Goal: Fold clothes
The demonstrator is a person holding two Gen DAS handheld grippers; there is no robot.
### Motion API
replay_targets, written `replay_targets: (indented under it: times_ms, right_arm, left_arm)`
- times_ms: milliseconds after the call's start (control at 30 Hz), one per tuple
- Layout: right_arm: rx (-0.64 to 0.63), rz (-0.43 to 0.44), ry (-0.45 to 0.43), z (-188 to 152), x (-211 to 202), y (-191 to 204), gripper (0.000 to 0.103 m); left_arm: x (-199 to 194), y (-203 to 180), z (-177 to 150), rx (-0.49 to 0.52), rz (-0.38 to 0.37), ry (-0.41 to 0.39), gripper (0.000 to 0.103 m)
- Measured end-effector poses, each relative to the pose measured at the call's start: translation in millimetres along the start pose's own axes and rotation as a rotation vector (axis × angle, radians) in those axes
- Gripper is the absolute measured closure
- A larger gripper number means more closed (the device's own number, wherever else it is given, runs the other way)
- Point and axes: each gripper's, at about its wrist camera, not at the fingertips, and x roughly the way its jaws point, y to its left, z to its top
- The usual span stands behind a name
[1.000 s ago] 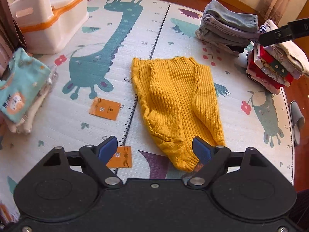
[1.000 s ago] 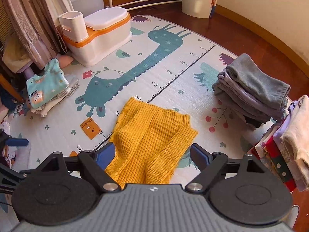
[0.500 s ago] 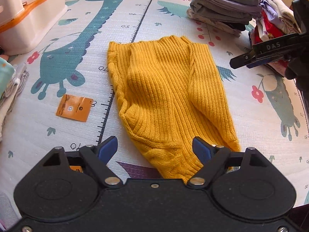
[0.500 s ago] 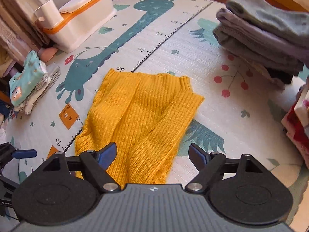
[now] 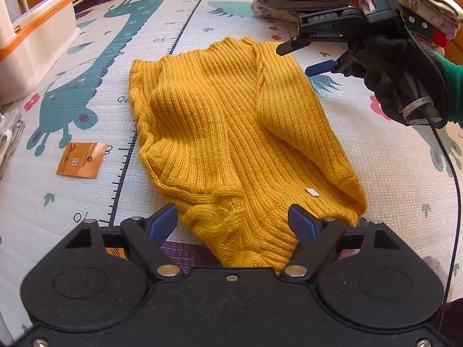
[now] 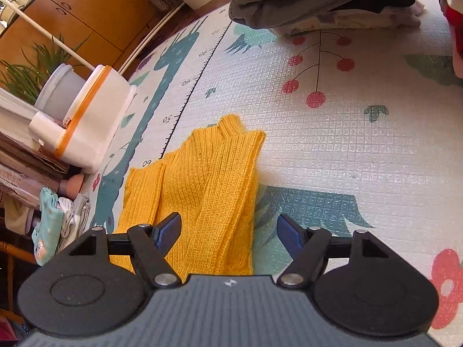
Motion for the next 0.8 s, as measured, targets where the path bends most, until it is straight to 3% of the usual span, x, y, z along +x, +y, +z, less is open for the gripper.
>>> replay_targets:
  times_ms: [167, 400, 567, 600, 700, 800]
  right_arm:
    - [0.029, -0.012, -0.062, 6, 17, -7, 0.034]
    - [-0.012, -0.047, -0.099, 15, 21, -7, 0.055]
    - [-0.006, -0.066, -0.087, 14, 33, -9, 0.055]
    - [0.005, -0.064, -0.105, 13, 33, -9, 0.059]
    - [0.033, -0.010, -0.140, 10, 32, -8, 0.083]
    - [-0.027, -0.018, -0.200, 7, 18, 3, 0.087]
  left_arm:
    - [9, 0, -1, -0.031, -0.013, 0.021, 0.019]
    - [17, 3, -6, -0.060, -0.007, 0.046, 0.019]
    - [19, 2, -10, -0.058, 0.013, 0.058, 0.019]
    - [19, 2, -9, -0.056, 0.015, 0.057, 0.019]
    - [19, 1, -9, -0.051, 0.023, 0.058, 0.019]
    - [23, -1, -10, -0.050, 0.026, 0.066, 0.019]
